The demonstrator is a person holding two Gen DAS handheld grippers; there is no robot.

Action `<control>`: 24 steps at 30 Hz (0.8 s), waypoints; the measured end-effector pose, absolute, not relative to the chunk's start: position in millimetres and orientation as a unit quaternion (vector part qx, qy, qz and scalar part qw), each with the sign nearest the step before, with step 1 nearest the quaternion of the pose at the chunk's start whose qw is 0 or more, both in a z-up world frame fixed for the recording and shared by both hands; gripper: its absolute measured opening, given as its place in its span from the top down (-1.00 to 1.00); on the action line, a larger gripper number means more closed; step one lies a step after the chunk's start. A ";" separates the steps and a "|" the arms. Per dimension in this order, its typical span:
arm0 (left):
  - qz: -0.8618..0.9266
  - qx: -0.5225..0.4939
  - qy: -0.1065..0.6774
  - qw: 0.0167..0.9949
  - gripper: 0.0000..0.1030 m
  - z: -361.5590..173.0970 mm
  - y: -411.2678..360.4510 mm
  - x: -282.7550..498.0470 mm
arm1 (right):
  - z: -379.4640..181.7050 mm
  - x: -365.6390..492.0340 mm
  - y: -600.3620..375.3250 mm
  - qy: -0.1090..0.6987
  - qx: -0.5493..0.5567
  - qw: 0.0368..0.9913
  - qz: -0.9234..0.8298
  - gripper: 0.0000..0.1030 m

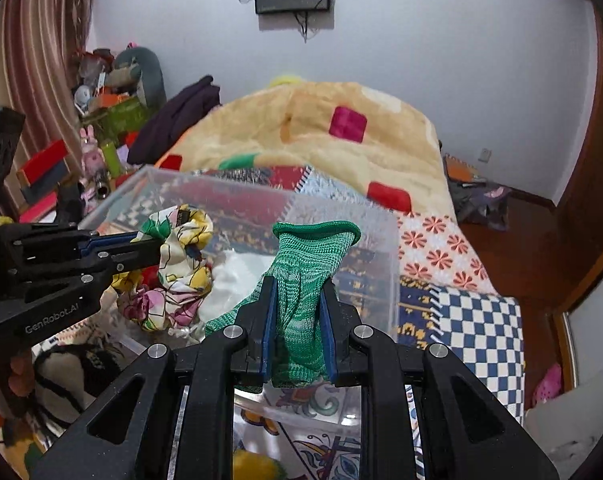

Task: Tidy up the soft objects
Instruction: 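Carry the floral cloth into the box and open the left tool while the right tool releases the glove inside, then grasp the black-and-white face mask with the left tool while the right tool grasps the yellow sponge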

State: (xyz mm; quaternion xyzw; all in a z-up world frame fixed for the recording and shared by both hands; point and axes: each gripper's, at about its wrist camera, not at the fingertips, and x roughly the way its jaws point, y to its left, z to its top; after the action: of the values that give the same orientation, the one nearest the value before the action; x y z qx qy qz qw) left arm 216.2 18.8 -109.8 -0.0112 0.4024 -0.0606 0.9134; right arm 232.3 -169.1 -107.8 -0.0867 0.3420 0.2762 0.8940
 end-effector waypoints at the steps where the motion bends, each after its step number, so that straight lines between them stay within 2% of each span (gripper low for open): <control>1: -0.061 -0.008 0.405 0.912 0.80 -110.6 17.2 217.4 | -110.3 233.0 -167.3 0.346 -0.090 0.891 0.278 0.62; 3: -0.065 -0.003 0.408 0.910 0.69 -111.6 13.0 217.2 | -112.5 232.7 -164.9 0.347 -0.097 0.891 0.276 0.62; 5: -0.064 0.003 0.408 0.911 0.41 -111.1 11.0 215.6 | -112.2 231.0 -164.4 0.347 -0.104 0.890 0.276 0.57; 7: -0.063 0.006 0.403 0.913 0.23 -108.6 10.1 212.3 | -109.8 230.9 -165.3 0.347 -0.102 0.890 0.277 0.35; 9: -0.061 0.006 0.397 0.916 0.15 -104.2 10.5 207.1 | -107.6 229.4 -168.0 0.346 -0.099 0.891 0.276 0.16; 14: -0.059 -0.010 0.380 0.923 -0.13 -88.0 18.5 191.2 | -98.5 224.4 -174.2 0.340 -0.085 0.893 0.284 -0.12; 16: -0.057 -0.015 0.369 0.928 -0.23 -79.4 21.2 182.8 | -91.0 218.8 -179.2 0.332 -0.075 0.896 0.285 -0.34; 22: -0.039 -0.012 0.335 0.941 -0.71 -55.7 28.7 149.1 | -66.5 197.5 -192.2 0.298 -0.061 0.908 0.287 -0.63; 24: -0.033 -0.006 0.324 0.945 -0.79 -49.2 30.4 134.8 | -60.3 189.5 -197.4 0.289 -0.056 0.911 0.288 -0.65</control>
State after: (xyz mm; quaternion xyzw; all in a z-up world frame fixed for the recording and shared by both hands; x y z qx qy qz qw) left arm 134.8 30.4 -49.2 -0.0055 0.3242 -0.0327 0.9454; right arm 189.5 -197.4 -60.3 -0.0565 0.2889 0.2878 0.9113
